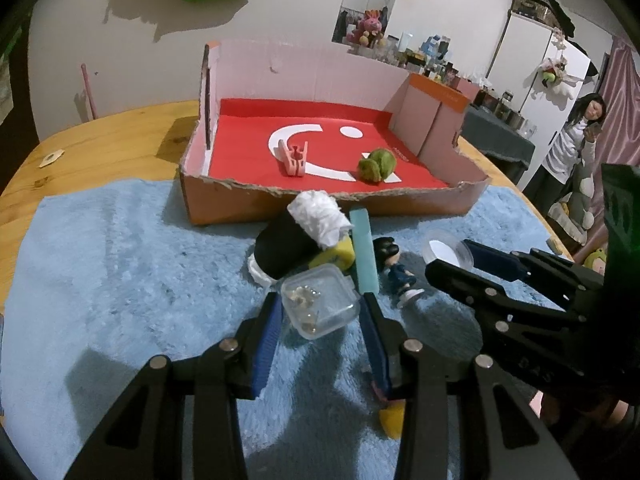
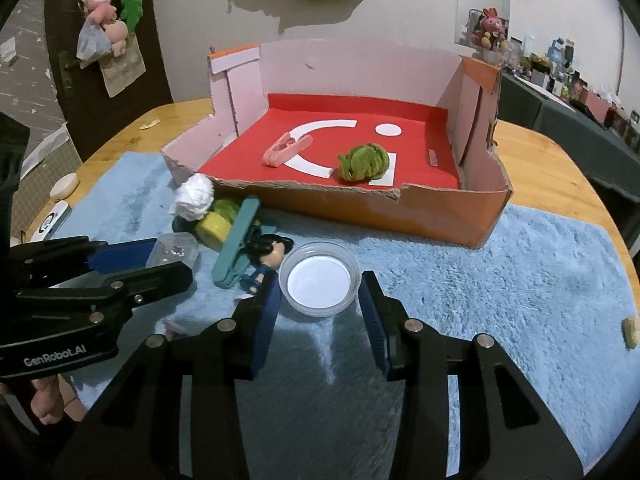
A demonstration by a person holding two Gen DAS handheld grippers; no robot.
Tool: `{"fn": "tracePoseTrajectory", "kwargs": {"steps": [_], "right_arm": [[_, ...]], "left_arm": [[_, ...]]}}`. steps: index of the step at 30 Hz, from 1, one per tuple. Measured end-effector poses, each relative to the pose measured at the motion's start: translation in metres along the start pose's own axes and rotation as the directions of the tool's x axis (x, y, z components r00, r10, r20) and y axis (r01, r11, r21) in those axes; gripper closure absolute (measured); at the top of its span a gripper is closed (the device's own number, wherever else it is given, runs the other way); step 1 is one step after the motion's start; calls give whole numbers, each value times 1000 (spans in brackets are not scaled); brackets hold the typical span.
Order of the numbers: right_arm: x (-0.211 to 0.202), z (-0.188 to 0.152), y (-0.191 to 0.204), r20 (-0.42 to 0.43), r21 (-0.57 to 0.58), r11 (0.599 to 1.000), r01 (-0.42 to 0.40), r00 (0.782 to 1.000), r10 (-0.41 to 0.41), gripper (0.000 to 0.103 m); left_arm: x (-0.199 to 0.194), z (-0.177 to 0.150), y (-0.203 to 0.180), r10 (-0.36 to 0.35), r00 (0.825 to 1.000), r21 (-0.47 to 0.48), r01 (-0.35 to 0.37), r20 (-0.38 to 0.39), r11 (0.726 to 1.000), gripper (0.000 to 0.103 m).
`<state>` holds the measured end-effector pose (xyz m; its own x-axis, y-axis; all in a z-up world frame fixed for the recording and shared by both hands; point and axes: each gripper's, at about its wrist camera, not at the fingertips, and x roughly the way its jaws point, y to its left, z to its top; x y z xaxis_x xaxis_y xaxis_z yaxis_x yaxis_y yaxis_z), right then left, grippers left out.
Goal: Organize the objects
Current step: 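Grasp the clear plastic container with the left gripper while the right gripper grasps the white dish, then carry the clear container with the left gripper while the right gripper carries the white dish into the box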
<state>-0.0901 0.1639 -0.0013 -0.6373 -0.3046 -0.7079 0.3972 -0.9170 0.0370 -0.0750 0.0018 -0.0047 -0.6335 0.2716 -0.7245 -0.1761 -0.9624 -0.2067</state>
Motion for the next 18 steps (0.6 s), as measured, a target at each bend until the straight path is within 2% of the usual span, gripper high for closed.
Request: {"fn": "tracePoseTrajectory", "kwargs": {"steps": [18], "right_arm": [[-32, 20, 7, 70, -16, 1000, -8, 997, 9, 64]], "left_arm": [[-22, 21, -6, -9, 998, 5, 9, 65, 1000, 61]]}}
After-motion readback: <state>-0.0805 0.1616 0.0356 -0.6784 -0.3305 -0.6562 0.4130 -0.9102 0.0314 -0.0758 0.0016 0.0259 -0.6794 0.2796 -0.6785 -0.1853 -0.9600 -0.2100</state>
